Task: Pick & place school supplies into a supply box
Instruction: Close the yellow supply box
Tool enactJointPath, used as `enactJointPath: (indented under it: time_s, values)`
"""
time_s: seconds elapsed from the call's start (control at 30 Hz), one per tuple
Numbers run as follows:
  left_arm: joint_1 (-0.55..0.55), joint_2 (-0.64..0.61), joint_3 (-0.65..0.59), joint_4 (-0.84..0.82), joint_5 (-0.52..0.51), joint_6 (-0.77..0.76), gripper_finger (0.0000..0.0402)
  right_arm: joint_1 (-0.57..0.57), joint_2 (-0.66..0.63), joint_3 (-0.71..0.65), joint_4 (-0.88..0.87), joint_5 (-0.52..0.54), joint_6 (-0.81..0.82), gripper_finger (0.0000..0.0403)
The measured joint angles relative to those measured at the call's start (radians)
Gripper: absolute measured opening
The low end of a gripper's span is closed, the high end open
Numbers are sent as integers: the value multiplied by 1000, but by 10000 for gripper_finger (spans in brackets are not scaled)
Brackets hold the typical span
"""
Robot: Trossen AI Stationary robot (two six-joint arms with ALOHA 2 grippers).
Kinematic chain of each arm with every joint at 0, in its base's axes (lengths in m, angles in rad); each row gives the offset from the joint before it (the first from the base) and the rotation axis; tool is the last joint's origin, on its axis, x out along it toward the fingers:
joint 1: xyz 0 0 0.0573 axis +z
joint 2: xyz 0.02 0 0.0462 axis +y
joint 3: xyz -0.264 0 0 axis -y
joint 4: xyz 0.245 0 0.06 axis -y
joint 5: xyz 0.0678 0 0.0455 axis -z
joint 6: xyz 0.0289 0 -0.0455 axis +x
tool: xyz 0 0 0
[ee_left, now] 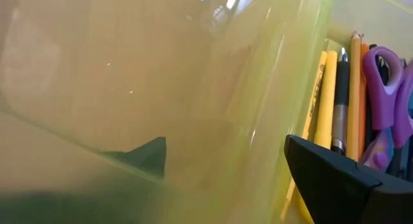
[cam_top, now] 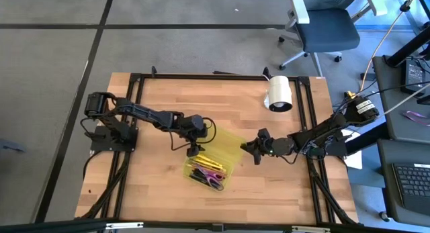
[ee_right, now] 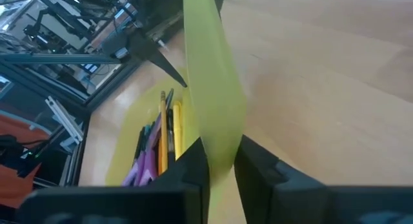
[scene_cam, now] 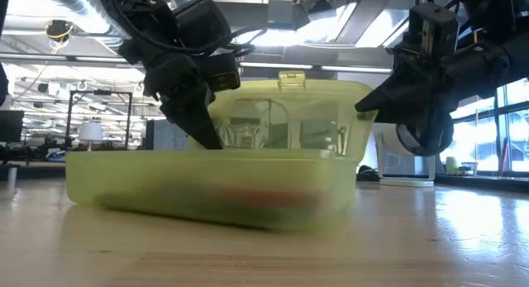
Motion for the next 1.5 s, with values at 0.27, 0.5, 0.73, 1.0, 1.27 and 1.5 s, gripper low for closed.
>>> enactJointPath:
  time_s: [0.27,0.5,0.73,1.0,1.27,1.5]
  values:
    - [9,-23,1,-43,2,28,312,0,1,0,-17,-1,7,36]
    - [9,-34,-1,-45,18,53,312,0,1,-2,-25,0,16,23]
    - [12,-38,-5,51,264,36,312,3,1,-6,-36,-6,15,22]
    - [13,-41,-5,49,316,34,312,3,1,-6,-40,-7,14,22]
    - [30,-42,-4,16,448,-2,312,3,1,-5,-41,-10,4,21]
    - [70,-43,-2,-111,467,-47,312,3,1,-3,-43,-13,-19,21]
